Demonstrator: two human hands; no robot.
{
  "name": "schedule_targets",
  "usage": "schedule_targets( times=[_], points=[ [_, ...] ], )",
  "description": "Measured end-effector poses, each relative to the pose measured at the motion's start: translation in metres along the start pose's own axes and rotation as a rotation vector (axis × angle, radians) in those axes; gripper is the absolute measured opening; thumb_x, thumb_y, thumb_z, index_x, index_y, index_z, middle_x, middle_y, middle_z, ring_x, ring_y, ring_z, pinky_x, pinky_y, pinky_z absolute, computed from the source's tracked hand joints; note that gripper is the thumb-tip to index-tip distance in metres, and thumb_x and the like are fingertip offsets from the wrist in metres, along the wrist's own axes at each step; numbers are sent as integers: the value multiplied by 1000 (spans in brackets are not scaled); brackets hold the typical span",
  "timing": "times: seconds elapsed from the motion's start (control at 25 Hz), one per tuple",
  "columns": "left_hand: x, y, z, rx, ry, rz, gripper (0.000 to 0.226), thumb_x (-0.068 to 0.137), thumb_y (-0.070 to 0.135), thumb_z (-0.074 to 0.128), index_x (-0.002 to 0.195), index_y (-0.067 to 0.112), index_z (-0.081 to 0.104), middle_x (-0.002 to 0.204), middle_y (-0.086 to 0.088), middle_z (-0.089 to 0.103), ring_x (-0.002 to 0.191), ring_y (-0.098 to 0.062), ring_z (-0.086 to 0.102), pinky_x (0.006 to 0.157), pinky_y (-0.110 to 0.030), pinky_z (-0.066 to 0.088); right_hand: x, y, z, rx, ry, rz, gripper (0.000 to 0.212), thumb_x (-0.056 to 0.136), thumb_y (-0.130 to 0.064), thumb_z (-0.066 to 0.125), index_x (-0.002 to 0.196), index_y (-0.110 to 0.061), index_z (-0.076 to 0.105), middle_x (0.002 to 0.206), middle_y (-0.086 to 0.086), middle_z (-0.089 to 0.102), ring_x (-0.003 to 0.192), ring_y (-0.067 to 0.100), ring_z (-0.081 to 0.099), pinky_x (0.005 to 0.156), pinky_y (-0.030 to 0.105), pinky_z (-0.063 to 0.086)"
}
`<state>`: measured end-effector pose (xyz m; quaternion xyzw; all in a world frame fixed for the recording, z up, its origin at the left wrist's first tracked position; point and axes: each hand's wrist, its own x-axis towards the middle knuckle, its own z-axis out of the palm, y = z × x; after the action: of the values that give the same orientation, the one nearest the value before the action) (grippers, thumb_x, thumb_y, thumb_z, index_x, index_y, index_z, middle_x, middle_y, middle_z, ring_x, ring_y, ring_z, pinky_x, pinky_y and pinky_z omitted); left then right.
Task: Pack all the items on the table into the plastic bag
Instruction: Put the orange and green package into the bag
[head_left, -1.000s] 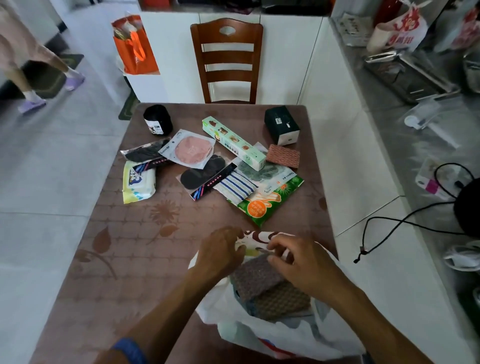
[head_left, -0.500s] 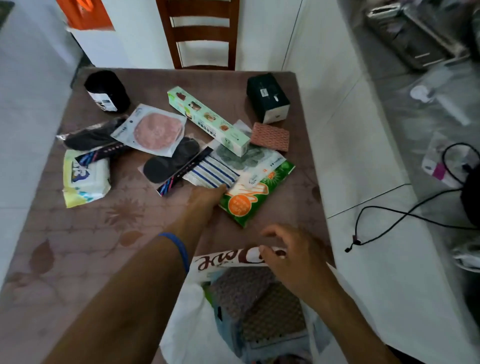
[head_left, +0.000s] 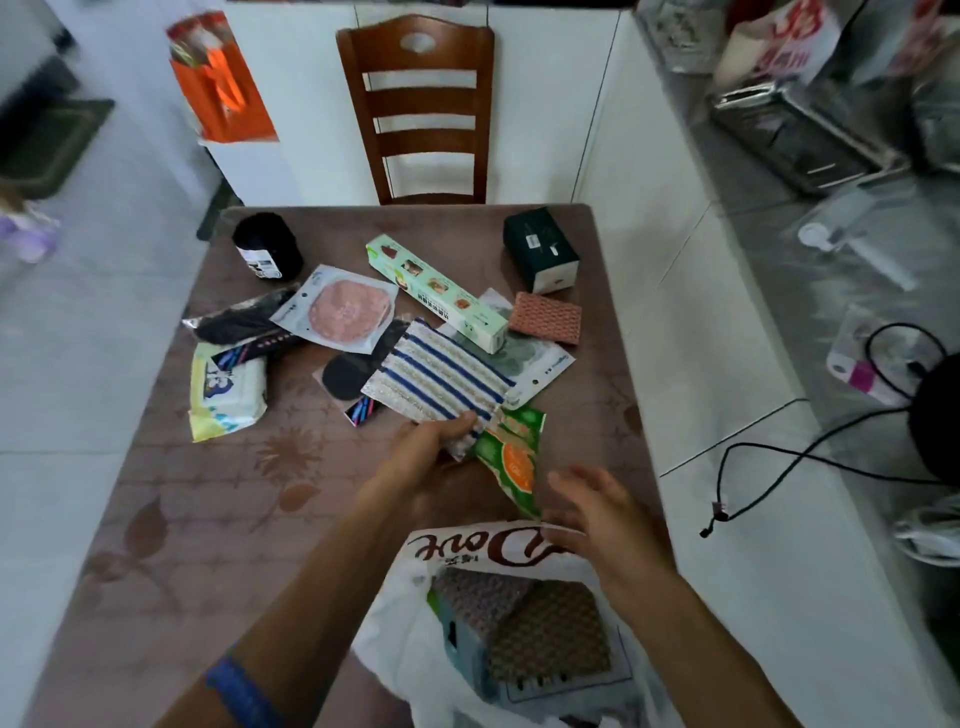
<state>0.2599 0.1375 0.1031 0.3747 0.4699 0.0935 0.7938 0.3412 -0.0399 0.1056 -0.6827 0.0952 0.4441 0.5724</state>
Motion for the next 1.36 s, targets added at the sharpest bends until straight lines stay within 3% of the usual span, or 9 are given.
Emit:
schedule_targets(
  times=[0.16,0.28,0.44,0.6,0.72,0.84,1.04,1.24,1.36],
  points=[
    [-92,22,-9,-81,-202,104,36,73,6,69,108,14,65,105,-7,76,98,-24,71,81,-43,59,-3,-3,7,283,-156,328,59,74,-52,73,118,-13,65,116,17,66,107,33,62,92,49,53],
    [-127,17,-17,-14,-366,162,49,72,4,69,119,12,59,116,-10,72,108,-28,67,86,-42,57,-19,-6,14,404,-373,314,53,66,-41,80,108,-9,73,108,18,71,100,32,67,89,44,55],
    [-125,2,-26,290,-295,167,55,68,12,63,123,13,57,118,-12,69,104,-28,67,87,-39,57,-32,-12,5,458,-316,18,55,66,-12,80,120,-6,66,106,15,73,93,29,68,83,44,56],
    [-119,-16,-31,1067,-261,289,11,79,26,60,90,25,62,97,-11,68,78,-12,64,68,-24,52,-42,-39,-47,455,-20,-412,47,82,-1,63,128,-11,59,121,13,68,100,27,69,74,40,60],
    [-118,-40,-22,1690,-337,332,51,80,46,64,126,26,51,123,1,62,111,-23,58,93,-34,43,-64,-58,-78,308,107,-638,35,86,1,62,109,-24,66,97,-8,77,87,11,73,64,27,59],
    [-121,-63,-33,1901,28,597,71,74,47,68,137,26,41,140,-6,45,126,-31,44,98,-47,36,-75,-65,-70,-58,68,-759,30,80,-6,73,99,-29,70,92,-15,76,88,6,72,67,21,57],
    [-140,-68,-77,1729,472,457,78,76,43,67,143,24,32,138,-11,47,117,-33,50,85,-44,48,-74,-52,-29,-540,-273,-638,36,84,3,68,102,-28,67,82,-13,75,79,0,69,71,16,55],
    [-140,-50,-96,833,386,420,19,92,12,54,110,10,61,90,-8,72,69,-25,65,55,-22,48,-55,-33,-26,-1172,-451,-285,34,87,-10,61,107,-36,66,98,-6,71,90,14,68,80,33,55],
    [-141,-25,-82,730,415,659,21,100,17,41,110,18,60,99,2,70,81,-17,66,61,-22,49,-48,-8,-9,-1702,-628,-199,38,81,-16,55,112,-37,63,117,-2,66,104,20,60,90,40,52]
  ],
)
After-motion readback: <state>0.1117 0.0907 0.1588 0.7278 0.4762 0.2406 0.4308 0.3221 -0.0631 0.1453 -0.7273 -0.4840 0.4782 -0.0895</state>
